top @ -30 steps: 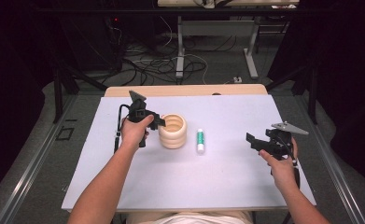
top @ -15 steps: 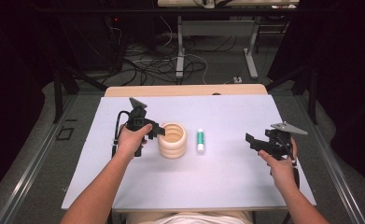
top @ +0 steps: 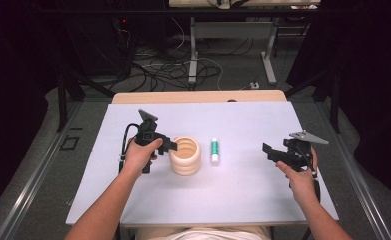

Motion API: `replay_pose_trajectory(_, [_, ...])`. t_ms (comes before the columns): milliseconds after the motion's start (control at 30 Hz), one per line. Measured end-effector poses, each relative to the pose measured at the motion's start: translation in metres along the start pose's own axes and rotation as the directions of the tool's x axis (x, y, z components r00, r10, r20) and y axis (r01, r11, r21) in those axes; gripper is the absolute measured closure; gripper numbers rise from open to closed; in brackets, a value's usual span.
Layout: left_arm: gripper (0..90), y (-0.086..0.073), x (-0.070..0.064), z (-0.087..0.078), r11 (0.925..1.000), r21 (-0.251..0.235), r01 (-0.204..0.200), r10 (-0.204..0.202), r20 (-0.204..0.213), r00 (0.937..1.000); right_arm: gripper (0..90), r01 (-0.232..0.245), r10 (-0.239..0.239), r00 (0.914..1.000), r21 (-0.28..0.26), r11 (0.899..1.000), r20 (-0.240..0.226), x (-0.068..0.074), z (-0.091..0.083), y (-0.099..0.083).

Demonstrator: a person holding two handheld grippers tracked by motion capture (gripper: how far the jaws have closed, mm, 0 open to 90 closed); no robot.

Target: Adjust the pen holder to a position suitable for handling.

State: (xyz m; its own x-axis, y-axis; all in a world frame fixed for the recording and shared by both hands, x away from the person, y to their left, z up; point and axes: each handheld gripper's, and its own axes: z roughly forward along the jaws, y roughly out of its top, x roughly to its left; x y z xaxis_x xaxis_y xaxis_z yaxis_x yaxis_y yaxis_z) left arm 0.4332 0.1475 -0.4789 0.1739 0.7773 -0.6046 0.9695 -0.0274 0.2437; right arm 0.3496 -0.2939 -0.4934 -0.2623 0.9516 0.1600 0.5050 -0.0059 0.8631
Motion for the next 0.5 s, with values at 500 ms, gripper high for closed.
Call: replay_pose_trajectory(500, [53.6,-0.0037,-0.0020,0.0004,0.9980,-0.046,-0.044,0.043,-0.016,0.9989,14.8,0.009,-0.009,0.9998,0.028,1.000,-0.017,0.0083,0.0024,0.0037])
